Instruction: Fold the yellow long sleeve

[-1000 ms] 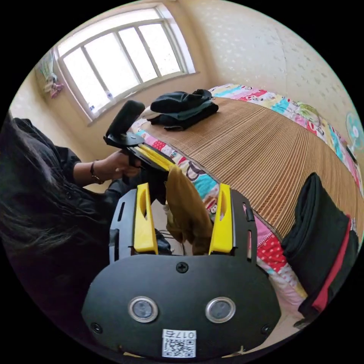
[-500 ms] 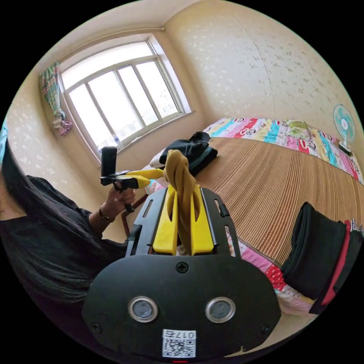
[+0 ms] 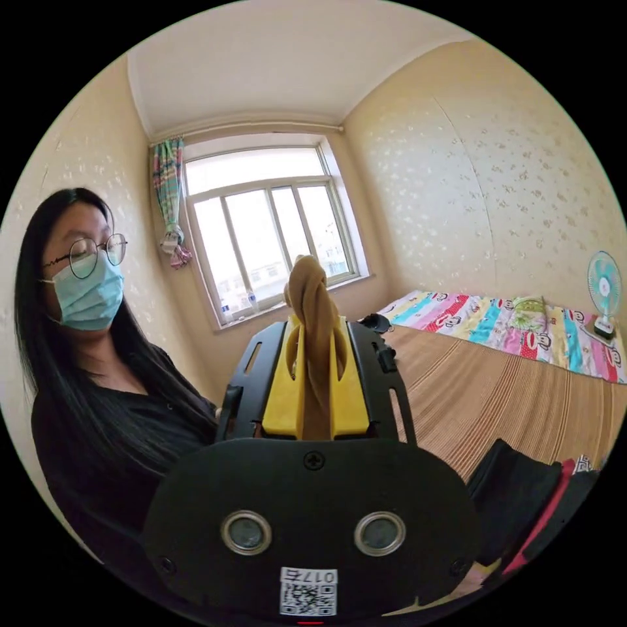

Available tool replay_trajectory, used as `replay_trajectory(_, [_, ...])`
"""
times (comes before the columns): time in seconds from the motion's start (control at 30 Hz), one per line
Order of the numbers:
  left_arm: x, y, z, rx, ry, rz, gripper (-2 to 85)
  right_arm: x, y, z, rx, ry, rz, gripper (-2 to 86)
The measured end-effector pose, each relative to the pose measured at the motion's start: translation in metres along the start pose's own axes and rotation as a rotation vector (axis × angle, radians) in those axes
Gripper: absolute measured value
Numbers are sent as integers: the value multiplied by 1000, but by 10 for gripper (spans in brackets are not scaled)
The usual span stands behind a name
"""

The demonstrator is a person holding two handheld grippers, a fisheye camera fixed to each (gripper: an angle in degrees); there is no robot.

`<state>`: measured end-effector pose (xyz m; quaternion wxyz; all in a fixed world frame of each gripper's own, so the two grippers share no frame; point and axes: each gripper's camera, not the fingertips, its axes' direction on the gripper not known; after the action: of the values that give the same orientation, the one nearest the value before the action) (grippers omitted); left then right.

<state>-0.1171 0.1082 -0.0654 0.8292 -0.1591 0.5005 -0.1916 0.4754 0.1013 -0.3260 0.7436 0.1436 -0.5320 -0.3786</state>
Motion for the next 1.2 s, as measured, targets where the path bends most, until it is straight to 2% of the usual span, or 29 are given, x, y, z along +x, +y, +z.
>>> replay_trajectory(0.1, [54,-34,-28,129,-87,141,21,23,35,-19,-125,168,175,47])
replay_trajectory(0.2, [112,-52,-14,91,-199,299,16,50,100,-15,-135,32,367,39])
replay_trajectory(0.27, [136,-54,-10,115,-213,336,17,52,133,-20,-26,-119,404,36])
replay_trajectory(0.3, [149,-57,-12,144,-194,347,17,46,145,-34,115,-237,353,33])
replay_trajectory(0.33, [161,-62,-17,168,-160,376,18,41,148,-52,248,-304,309,32])
replay_trajectory(0.37, [166,-66,-19,175,-141,396,18,39,145,-60,281,-310,296,31])
replay_trajectory(0.47, [192,-99,-13,136,-166,447,21,18,89,-79,256,-146,162,30])
replay_trajectory(0.53, [192,-131,2,118,-319,436,26,11,30,-71,187,108,95,30])
replay_trajectory(0.57, [186,-140,6,115,-352,425,28,13,16,-67,180,159,84,30])
replay_trajectory(0.67, [128,-197,38,55,-493,330,33,62,-53,-30,140,318,102,33])
replay_trajectory(0.73, [45,-252,82,-71,-639,253,41,144,-111,32,2,450,153,40])
replay_trajectory(0.87, [-103,-297,136,-248,-788,57,106,285,-135,148,-229,754,247,89])
replay_trajectory(0.9, [-134,-292,144,-269,-828,-5,109,317,-122,176,-309,777,332,101])
replay_trajectory(1.07, [-185,-189,182,-364,-821,-37,110,331,8,249,-327,662,424,94])
replay_trajectory(1.2, [-224,-57,246,-687,-857,-73,105,332,167,327,-507,598,541,82])
